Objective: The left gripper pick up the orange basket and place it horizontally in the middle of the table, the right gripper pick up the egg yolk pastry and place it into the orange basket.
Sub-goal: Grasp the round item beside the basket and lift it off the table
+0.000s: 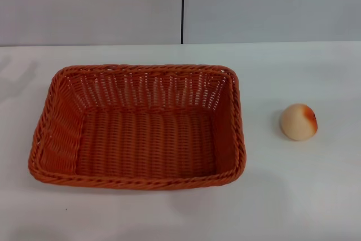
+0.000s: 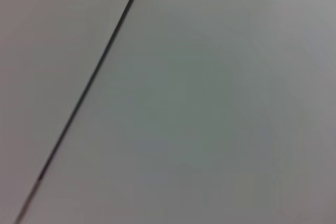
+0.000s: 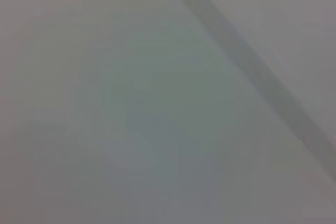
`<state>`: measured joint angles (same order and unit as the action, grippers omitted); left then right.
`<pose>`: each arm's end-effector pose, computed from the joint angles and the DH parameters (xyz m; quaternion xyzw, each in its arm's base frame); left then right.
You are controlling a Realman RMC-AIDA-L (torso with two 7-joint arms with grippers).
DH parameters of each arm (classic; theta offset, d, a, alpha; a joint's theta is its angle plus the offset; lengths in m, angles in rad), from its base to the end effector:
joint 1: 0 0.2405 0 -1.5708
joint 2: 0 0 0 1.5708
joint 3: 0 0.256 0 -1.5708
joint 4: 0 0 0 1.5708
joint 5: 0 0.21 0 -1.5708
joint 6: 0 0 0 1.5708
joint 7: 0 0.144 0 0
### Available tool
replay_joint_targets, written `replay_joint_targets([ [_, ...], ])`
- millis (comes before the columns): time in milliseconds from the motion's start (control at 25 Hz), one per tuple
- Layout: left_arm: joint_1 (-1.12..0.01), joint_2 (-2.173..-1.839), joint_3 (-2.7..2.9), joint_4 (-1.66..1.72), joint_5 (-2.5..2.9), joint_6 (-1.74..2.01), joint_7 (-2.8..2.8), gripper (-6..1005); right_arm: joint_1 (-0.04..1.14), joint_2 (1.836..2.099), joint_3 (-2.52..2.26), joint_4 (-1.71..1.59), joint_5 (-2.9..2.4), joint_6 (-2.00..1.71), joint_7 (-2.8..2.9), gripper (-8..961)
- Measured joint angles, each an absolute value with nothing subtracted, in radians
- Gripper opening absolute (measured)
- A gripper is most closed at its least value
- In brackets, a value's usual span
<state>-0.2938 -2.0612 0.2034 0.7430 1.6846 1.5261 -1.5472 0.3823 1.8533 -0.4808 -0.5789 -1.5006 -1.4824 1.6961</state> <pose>-0.3580 0.2829 0.1303 -0.7068 -0.3711 -0.4322 0.4194 0.3323 0.3353 0.1661 -0.7329 0.3783 0.4537 0.3376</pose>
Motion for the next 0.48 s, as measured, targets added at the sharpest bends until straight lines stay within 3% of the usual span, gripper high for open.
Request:
replay_joint_targets([
  [40,-0.294,-2.061,0.203,0.743,1.685,1.526,-1.547,799,0.382,1.853,-0.481,-0.579,-1.501,-1.482,1.696,727],
  [200,-0.323,-2.066,0.203,0.618,1.607,1.546,-1.347,799,0.509,1.792,-0.466,-0.713,-1.905,-1.667,1.891,727],
  [400,-0.350,-2.065,0.200,0.512,1.554,1.597,-1.170,799,0.669,1.761,-0.510,-0.722,-2.245,-1.771,1.983,727],
  [480,-0.356,-2.067,0.200,0.491,1.543,1.616,-1.122,799,0.693,1.763,-0.525,-0.723,-2.303,-1.777,1.994,727],
])
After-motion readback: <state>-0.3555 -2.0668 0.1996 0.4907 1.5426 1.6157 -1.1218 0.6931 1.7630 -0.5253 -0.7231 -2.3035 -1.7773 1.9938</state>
